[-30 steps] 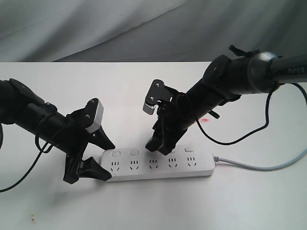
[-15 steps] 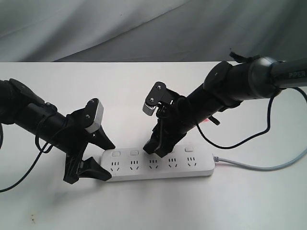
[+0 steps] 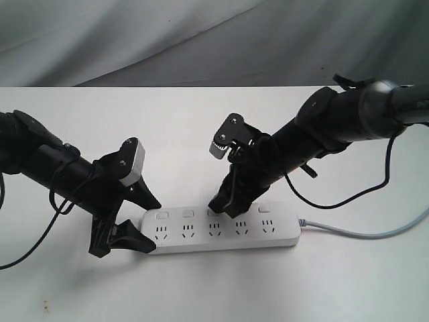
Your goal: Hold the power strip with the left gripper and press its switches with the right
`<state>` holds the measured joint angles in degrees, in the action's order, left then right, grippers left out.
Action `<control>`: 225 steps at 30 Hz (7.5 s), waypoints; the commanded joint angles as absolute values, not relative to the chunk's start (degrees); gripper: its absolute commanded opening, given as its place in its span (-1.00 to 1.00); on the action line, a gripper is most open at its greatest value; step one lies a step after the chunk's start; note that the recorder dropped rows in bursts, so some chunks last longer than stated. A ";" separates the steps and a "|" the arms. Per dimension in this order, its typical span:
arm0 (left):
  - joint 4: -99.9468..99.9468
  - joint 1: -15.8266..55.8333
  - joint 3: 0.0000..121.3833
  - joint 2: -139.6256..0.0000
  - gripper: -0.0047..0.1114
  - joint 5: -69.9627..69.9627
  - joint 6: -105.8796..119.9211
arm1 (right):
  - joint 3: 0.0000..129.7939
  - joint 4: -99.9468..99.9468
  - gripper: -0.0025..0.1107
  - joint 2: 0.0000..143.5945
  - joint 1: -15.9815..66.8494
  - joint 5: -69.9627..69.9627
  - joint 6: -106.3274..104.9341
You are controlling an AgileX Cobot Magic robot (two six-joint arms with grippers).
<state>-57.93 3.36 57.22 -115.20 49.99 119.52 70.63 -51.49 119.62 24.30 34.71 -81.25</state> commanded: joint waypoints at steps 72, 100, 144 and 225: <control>-58.53 3.62 57.62 -115.25 -0.15 50.16 119.92 | 63.81 -54.39 0.08 116.24 19.43 33.10 -89.42; -58.53 3.62 57.62 -115.25 -0.15 50.16 119.92 | 63.81 -59.27 0.08 107.64 20.74 32.82 -92.76; -58.53 3.62 57.62 -115.25 -0.15 50.16 119.92 | 60.36 -53.39 0.08 112.26 15.88 31.35 -91.23; -58.53 3.52 57.62 -115.25 -0.15 50.16 119.92 | 58.07 -70.80 0.01 52.90 13.22 -2.46 -81.88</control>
<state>-58.10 3.36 57.22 -115.20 49.99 119.52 58.17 -67.66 56.74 13.33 -1.95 -82.04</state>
